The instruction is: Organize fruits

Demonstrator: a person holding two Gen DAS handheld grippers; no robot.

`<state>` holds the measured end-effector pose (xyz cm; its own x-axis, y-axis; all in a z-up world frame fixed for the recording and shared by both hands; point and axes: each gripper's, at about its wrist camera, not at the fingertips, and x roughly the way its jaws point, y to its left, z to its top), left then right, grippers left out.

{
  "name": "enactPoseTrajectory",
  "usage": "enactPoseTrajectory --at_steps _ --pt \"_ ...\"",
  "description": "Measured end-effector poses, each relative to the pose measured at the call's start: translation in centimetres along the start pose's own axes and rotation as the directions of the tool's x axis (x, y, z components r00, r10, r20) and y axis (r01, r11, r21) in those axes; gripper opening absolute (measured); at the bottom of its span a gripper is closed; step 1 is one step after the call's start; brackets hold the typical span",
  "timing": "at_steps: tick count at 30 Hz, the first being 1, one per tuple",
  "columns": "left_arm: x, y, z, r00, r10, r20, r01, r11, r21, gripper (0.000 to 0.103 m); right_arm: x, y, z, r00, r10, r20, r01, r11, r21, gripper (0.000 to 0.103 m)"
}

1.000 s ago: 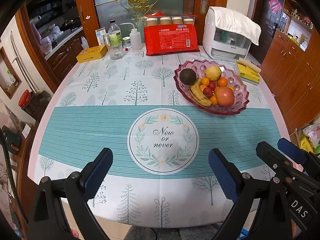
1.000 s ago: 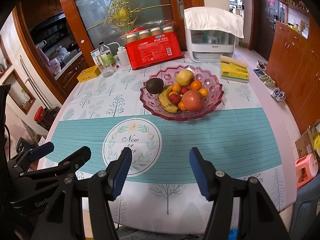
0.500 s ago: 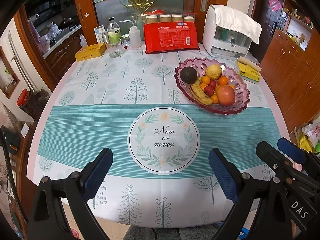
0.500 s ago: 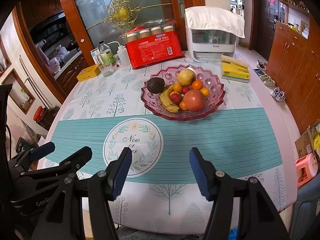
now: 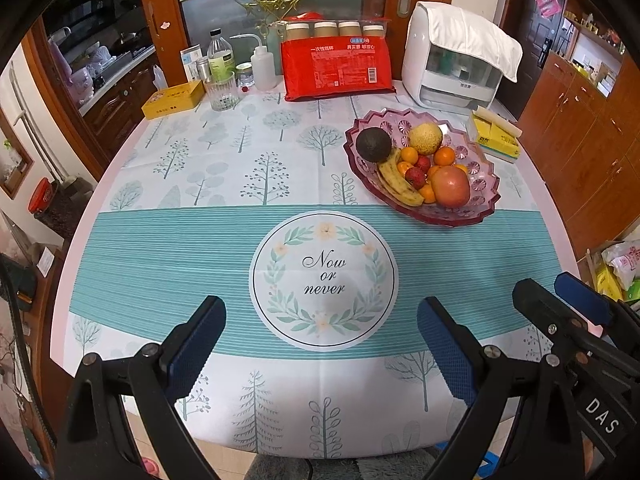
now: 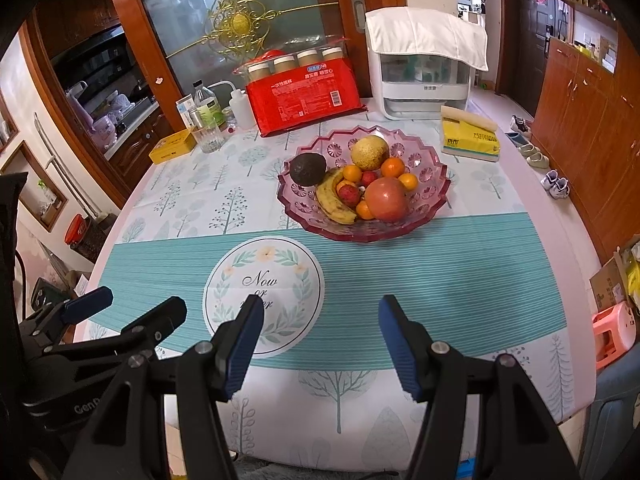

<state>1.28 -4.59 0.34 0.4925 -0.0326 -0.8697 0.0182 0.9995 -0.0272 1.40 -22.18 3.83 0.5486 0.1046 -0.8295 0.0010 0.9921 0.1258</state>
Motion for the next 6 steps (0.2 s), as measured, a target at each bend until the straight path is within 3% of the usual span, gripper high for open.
enactPoseTrajectory --at_steps 6 --pt "0.84 -0.12 0.22 1.0 -0.002 -0.017 0.002 1.0 0.001 0.096 0.88 -0.27 0.51 1.0 0.009 -0.018 -0.009 1.0 0.015 0.06"
